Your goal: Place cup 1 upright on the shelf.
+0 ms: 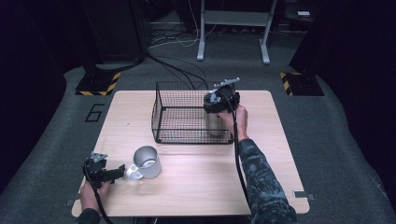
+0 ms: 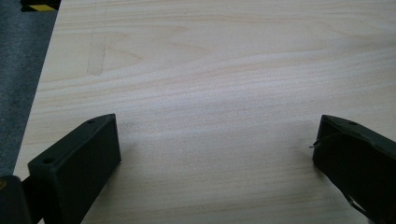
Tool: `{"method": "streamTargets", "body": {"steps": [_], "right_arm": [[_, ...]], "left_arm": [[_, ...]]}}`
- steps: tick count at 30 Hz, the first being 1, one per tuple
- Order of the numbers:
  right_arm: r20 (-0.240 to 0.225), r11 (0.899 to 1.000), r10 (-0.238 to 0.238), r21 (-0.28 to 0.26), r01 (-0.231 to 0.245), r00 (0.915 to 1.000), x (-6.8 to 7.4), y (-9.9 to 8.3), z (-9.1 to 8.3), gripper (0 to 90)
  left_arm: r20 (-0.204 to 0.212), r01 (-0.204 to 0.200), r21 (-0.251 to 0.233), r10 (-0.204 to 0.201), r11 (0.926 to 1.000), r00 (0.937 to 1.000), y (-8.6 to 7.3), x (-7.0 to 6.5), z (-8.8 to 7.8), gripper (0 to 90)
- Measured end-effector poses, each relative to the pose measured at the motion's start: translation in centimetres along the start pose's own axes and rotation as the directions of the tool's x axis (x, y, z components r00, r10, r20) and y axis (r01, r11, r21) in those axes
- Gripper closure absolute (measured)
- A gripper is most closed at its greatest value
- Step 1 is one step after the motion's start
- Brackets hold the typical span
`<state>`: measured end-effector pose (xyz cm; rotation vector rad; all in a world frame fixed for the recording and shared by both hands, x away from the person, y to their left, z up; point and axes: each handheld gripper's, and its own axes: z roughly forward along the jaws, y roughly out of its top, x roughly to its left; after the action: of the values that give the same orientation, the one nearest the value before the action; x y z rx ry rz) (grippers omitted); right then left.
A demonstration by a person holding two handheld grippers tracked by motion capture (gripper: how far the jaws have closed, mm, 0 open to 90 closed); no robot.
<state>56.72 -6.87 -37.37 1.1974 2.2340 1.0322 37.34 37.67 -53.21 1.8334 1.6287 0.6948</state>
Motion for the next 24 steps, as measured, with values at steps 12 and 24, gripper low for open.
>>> {"method": "streamTargets", "body": {"steps": [12,24], "right_arm": [[-0.003,1.0,0.019,0.015,-0.019,0.9998,-0.1,-0.4,0.6,3.3],[-0.011,0.999,0.017,0.037,-0.017,0.9998,0.2,-0.8,1.2,3.2]], "left_arm": [[0.0,0.0,0.0,0.0,1.0,1.0,0.0,0.0,0.0,0.6],[0.0,0.0,0.0,0.0,1.0,1.0,0.0,0.0,0.0,0.6]]}}
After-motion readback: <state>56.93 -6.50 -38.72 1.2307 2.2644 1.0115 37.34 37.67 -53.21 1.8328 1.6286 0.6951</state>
